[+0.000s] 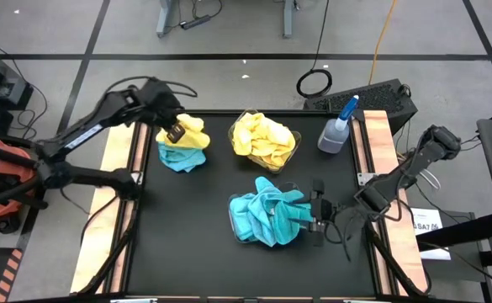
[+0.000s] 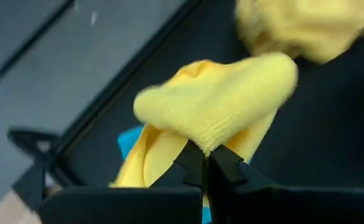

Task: Sort microfiber towel by color & place in baskets
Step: Put the yellow microfiber cloth into the top transparent bin

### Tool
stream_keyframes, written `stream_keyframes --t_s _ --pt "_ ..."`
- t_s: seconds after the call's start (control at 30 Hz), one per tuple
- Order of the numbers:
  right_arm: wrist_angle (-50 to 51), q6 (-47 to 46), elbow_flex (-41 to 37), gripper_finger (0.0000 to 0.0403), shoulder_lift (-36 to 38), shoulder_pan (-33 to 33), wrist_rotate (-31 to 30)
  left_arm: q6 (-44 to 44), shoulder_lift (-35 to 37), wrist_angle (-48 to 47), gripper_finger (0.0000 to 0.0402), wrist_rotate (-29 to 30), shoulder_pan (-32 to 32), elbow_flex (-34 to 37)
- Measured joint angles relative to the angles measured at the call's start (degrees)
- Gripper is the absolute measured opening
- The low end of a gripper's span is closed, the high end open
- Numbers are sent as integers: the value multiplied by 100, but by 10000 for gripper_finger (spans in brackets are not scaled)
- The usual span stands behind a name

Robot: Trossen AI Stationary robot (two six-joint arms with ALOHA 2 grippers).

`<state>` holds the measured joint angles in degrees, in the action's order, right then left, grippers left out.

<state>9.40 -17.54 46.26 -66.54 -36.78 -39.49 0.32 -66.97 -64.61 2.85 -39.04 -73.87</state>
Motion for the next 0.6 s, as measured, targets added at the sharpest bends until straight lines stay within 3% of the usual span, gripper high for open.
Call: stream_keyframes --t_s 0.37,0.6 --pt "-1692 1682 -2 228 -366 863 333 -426 528 1033 0 -302 1330 -334" --pt "-2660 2103 -2 287 -888 1602 -82 -444 424 1713 0 -408 2050 -334"
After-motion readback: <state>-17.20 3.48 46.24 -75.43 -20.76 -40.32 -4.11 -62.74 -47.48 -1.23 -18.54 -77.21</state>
